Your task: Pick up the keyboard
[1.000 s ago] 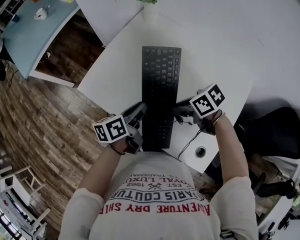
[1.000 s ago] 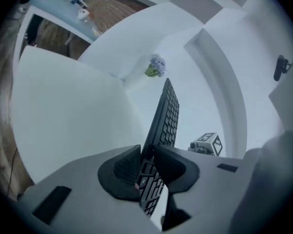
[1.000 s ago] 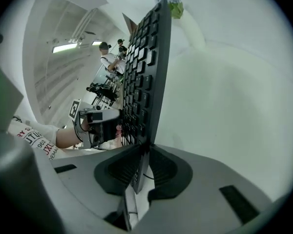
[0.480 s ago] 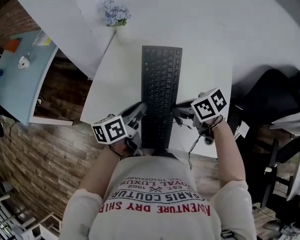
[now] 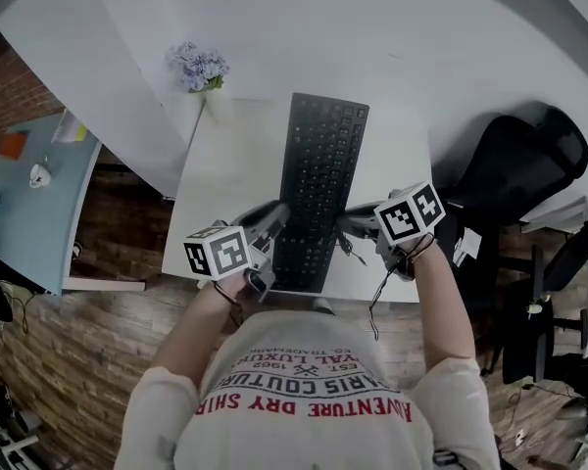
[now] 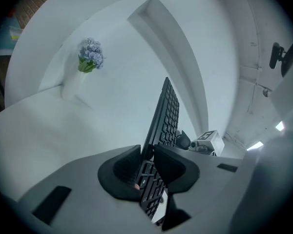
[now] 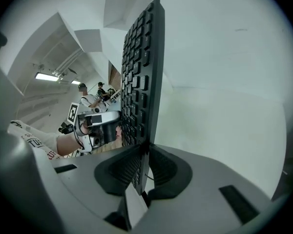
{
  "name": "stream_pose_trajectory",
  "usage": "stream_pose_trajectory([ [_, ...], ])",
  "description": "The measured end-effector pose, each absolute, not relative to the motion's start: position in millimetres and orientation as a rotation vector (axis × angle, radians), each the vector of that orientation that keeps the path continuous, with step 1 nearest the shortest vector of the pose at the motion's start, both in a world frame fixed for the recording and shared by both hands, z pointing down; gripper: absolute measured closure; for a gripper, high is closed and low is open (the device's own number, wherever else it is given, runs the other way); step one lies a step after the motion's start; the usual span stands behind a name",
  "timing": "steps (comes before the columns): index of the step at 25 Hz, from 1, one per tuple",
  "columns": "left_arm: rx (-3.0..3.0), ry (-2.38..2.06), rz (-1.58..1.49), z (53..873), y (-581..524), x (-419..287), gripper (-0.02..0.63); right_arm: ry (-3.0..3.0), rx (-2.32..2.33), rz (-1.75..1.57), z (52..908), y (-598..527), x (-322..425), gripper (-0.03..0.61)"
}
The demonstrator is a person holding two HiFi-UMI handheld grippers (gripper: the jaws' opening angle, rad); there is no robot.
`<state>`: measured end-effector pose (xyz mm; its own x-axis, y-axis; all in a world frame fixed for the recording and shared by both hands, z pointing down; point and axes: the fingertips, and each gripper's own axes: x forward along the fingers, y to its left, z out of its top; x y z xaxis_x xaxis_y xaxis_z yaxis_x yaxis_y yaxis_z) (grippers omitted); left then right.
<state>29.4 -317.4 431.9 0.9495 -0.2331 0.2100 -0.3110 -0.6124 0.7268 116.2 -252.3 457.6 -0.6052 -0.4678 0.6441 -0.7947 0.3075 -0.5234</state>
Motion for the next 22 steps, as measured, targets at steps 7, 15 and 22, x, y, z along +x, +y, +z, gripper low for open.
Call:
stream_pose_trajectory([
  [7,2.294,-0.339,0.082,411,-321,51,0.511,-2.25,1.189,1.163,433,-255,133,0.505],
  [15,2.307,-0.337,0.095,410,-321,60,0.511,-2.241,1.185,1.14,434,-255,142,0.505],
  [22,2.291,-0.337,0.098,415,-322,61,0.511,-2.237,1.172,1.151,438,-256,143,0.505],
])
